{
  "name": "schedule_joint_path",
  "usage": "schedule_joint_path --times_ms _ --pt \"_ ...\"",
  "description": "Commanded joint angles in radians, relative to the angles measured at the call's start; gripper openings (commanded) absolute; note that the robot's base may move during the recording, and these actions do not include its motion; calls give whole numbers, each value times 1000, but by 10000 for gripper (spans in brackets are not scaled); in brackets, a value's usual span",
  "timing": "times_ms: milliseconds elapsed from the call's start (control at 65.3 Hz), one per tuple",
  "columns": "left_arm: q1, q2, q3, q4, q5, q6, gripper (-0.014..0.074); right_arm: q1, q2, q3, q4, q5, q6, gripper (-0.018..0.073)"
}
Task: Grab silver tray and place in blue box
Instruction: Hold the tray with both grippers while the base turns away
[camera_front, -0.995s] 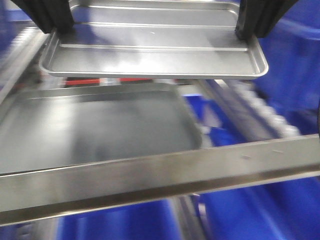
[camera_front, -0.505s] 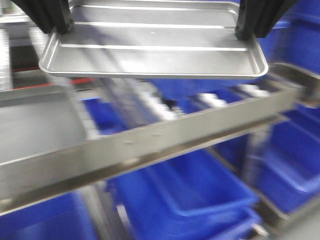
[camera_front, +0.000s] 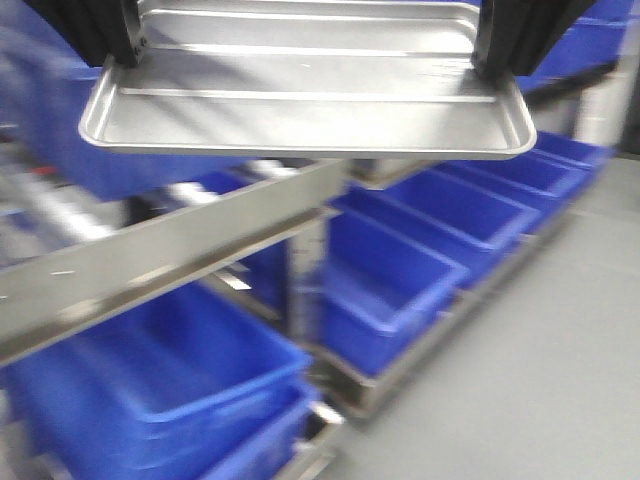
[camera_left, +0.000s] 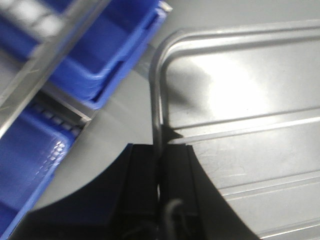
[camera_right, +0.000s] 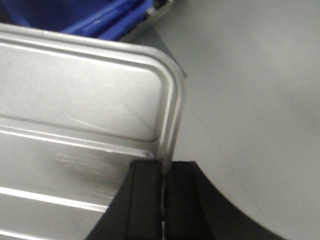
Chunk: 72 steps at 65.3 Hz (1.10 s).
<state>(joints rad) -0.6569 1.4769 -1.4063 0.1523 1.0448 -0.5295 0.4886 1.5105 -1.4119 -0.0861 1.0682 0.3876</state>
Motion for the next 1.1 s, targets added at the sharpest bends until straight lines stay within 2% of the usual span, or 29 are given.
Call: schedule_joint_path --times_ms 0,1087 --pt "-2 -37 -24 45 -7 24 -105 -6 -48 -27 -52 -27 -21 57" --pt "-2 -37 -24 43 -7 24 -105 -6 -48 -27 -52 -27 -21 57"
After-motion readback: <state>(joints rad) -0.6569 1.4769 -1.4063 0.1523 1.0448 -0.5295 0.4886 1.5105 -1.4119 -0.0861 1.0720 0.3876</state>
